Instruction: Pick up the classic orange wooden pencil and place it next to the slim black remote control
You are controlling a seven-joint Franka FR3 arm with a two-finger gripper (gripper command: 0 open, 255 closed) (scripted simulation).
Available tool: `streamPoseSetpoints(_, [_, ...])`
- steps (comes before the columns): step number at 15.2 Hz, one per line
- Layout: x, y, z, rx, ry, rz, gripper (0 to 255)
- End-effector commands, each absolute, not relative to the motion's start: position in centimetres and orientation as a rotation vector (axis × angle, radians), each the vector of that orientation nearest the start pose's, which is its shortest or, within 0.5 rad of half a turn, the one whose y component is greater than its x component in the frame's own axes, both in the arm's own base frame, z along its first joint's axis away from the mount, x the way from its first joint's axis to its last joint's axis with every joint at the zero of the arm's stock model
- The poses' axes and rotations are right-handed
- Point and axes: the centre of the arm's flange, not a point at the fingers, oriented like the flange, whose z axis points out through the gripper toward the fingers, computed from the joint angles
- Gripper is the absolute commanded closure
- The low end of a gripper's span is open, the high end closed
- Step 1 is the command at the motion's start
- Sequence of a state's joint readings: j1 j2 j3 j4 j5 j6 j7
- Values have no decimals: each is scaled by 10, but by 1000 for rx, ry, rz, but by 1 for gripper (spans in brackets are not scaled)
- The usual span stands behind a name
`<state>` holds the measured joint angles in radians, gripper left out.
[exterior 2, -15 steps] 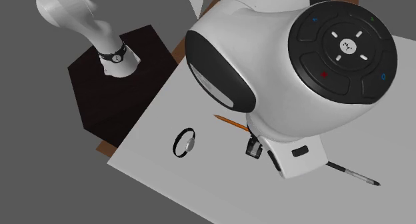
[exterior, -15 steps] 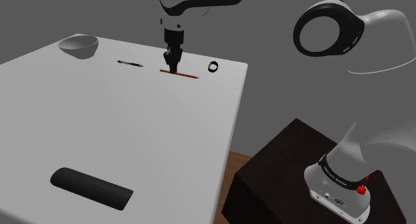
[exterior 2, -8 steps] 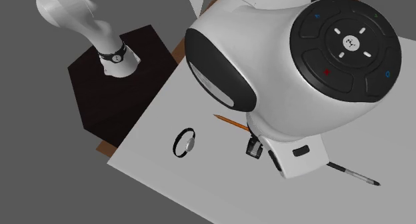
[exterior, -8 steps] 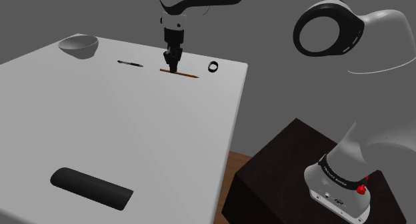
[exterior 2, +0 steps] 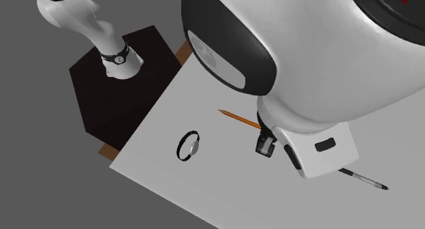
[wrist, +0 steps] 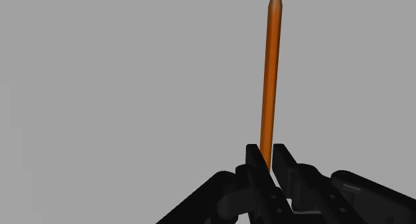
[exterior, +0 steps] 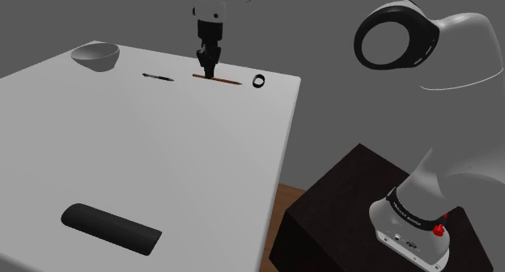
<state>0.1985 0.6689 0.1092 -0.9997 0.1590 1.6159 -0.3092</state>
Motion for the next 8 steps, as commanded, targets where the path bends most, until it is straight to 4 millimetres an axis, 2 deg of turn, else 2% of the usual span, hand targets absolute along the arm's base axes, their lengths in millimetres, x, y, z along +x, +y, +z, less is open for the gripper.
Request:
streamPoseSetpoints(1, [701,213,477,-2791,-839,70,255])
streamPoseSetpoints(8, [701,213,511,-2791,-839,70,255])
